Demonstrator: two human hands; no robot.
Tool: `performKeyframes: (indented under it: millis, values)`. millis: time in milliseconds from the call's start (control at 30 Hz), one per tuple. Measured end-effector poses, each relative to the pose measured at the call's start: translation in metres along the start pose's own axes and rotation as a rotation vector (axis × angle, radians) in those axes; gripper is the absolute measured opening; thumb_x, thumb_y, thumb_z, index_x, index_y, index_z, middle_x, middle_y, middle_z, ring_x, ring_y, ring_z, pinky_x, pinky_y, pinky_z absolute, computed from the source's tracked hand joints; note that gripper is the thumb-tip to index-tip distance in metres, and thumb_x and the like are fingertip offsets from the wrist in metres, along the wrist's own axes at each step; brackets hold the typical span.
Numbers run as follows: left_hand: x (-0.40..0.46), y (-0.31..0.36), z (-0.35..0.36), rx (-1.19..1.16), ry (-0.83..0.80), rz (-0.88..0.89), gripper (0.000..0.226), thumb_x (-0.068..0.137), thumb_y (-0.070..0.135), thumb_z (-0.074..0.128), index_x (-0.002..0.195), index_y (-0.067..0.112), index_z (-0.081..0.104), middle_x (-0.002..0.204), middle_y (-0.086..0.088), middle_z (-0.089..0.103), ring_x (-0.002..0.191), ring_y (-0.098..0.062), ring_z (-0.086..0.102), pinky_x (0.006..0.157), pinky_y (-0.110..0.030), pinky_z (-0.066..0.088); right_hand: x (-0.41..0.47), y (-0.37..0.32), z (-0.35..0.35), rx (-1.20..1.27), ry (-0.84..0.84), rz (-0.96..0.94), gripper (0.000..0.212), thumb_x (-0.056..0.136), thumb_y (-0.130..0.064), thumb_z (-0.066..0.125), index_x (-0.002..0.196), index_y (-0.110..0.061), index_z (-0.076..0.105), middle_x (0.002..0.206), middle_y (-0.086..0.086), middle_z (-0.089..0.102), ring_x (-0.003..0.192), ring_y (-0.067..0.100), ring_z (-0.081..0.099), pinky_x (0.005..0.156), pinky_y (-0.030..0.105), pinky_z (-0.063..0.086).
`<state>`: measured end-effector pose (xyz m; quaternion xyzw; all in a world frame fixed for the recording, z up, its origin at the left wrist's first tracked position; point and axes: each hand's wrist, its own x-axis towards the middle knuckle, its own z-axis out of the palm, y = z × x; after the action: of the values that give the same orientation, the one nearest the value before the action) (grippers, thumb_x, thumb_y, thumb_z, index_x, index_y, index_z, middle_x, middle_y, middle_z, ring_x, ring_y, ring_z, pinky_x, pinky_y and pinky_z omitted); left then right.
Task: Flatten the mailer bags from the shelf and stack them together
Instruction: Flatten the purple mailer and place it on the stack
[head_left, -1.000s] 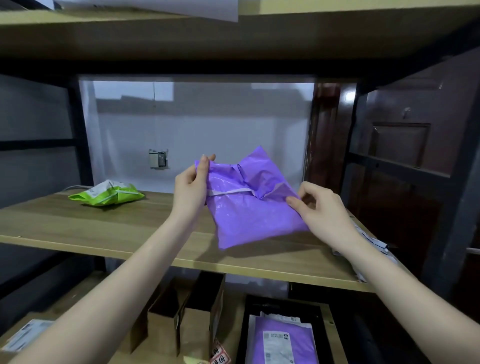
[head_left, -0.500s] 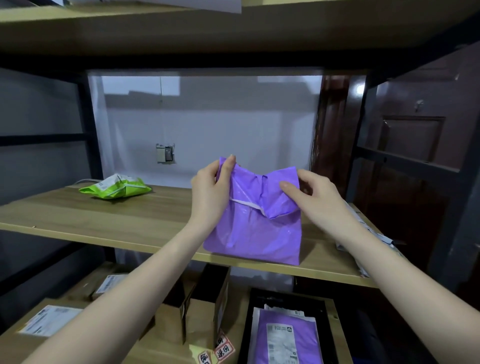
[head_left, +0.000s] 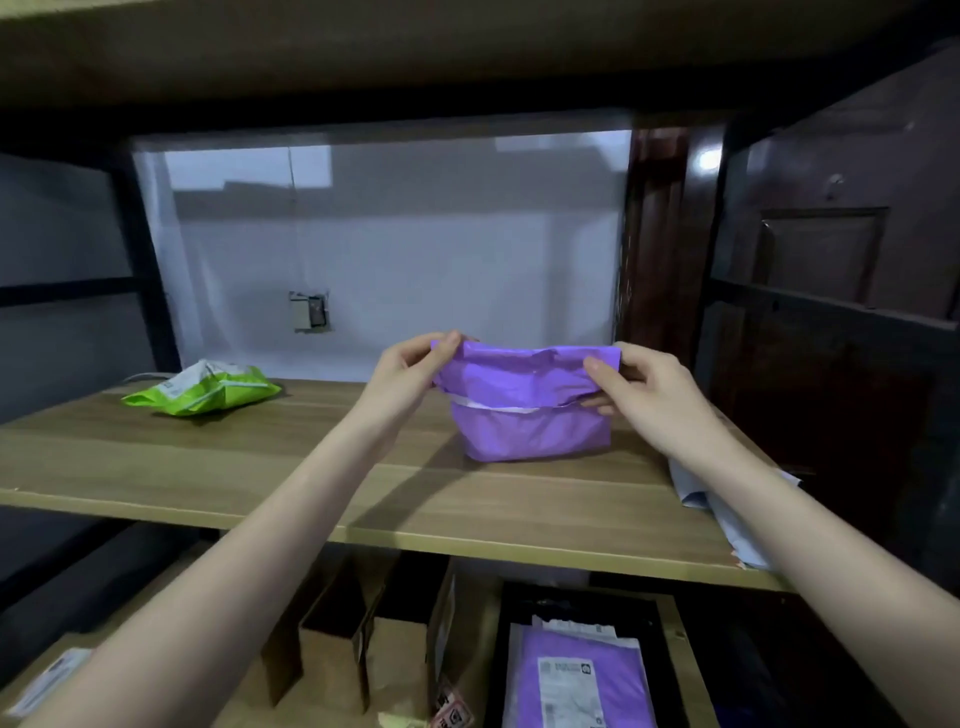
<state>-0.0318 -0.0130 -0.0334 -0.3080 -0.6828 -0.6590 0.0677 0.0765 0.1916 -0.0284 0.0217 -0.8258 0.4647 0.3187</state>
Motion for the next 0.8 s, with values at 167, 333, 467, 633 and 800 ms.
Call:
performKeyframes:
  millis: [167, 333, 467, 633, 800]
  values:
    - [-0.028, 0.002, -0.017, 0.079, -0.26, -0.054, 0.053, 0.089, 0.045, 0.041, 0.071, 0.004, 0.07, 0.088, -0.01, 0.075, 0.088, -0.015, 0.069, 0.083, -0.018, 0.05, -0.02, 0.005, -0.016, -0.068, -0.238, 0.207, 0.064, 0.098, -0.043, 0.027, 0.067, -0.006, 0.069, 0.064, 0.002, 0.07, 0.062, 0.011, 0.057, 0.065, 0.023, 0.043]
    - [-0.027, -0.008, 0.0, 0.582, -0.141, 0.061, 0.027, 0.096, 0.027, 0.05, 0.083, 0.016, 0.071, 0.089, 0.001, 0.074, 0.086, -0.015, 0.068, 0.084, -0.027, 0.049, -0.026, 0.015, -0.009, -0.481, -0.245, -0.003, 0.023, 0.091, -0.025, 0.053, 0.075, -0.02, 0.067, 0.072, -0.006, 0.069, 0.069, 0.009, 0.061, 0.063, 0.011, 0.04]
    - [-0.03, -0.017, 0.032, 0.832, -0.225, 0.073, 0.036, 0.098, 0.015, 0.039, 0.131, 0.007, 0.052, 0.139, -0.009, 0.049, 0.128, -0.022, 0.045, 0.098, -0.02, 0.028, -0.022, 0.017, 0.015, -0.479, -0.301, -0.056, 0.03, 0.096, -0.027, 0.045, 0.121, -0.018, 0.058, 0.119, -0.001, 0.058, 0.113, 0.013, 0.051, 0.098, 0.023, 0.034]
    - [-0.039, -0.047, 0.053, 1.026, -0.481, -0.036, 0.057, 0.1, 0.037, 0.011, 0.149, 0.011, 0.019, 0.159, -0.007, 0.014, 0.147, -0.019, 0.007, 0.118, -0.035, 0.006, -0.033, 0.027, 0.046, -0.582, -0.575, -0.008, 0.057, 0.1, -0.04, 0.024, 0.15, -0.018, 0.01, 0.159, -0.005, 0.009, 0.145, 0.008, 0.004, 0.115, 0.023, 0.002]
    - [-0.025, -0.062, 0.047, 0.96, -0.437, -0.036, 0.052, 0.102, 0.032, 0.024, 0.15, 0.012, 0.017, 0.16, -0.007, 0.01, 0.147, -0.022, 0.007, 0.12, -0.039, 0.007, -0.028, 0.042, 0.053, -0.662, -0.617, 0.033, 0.061, 0.098, -0.049, 0.018, 0.15, -0.023, -0.001, 0.159, -0.008, -0.008, 0.145, 0.005, -0.011, 0.12, 0.034, -0.003]
